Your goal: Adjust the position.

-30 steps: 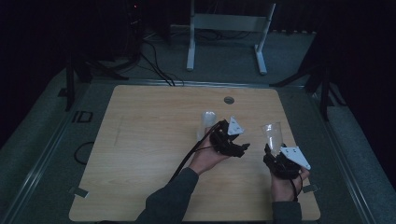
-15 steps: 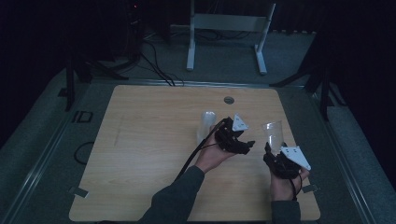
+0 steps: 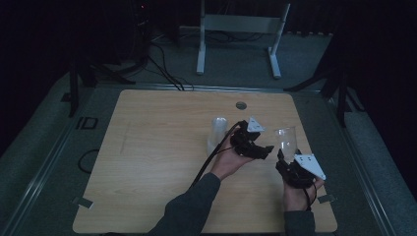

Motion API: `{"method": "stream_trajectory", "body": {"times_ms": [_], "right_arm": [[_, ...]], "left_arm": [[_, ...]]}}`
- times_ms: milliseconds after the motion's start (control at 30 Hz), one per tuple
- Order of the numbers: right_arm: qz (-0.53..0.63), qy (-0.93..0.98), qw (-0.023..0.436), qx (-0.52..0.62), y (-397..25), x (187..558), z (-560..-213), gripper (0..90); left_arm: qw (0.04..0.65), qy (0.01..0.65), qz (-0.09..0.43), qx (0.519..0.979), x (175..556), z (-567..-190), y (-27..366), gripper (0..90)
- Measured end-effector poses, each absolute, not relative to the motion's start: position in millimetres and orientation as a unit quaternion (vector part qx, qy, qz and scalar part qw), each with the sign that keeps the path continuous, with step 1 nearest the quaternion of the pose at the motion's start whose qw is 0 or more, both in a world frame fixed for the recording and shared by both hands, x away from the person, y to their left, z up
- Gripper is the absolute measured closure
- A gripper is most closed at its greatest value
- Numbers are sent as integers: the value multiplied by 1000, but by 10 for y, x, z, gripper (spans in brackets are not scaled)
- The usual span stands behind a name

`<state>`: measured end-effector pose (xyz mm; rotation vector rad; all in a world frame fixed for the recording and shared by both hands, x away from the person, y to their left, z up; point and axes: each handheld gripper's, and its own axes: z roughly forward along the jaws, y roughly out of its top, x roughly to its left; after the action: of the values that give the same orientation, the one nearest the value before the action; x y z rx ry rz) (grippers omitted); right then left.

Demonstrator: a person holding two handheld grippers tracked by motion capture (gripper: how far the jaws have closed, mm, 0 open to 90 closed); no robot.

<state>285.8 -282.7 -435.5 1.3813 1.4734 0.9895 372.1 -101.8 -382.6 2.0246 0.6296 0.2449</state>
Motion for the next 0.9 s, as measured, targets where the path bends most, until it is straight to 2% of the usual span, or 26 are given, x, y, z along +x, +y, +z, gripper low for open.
{"method": "stream_trajectory", "body": {"times_ms": [900], "right_arm": [[411, 584, 445, 540, -2745, 2830, -4344, 420]], "left_arm": [[554, 302, -23, 775, 3894, -3861, -1039, 267]]}}
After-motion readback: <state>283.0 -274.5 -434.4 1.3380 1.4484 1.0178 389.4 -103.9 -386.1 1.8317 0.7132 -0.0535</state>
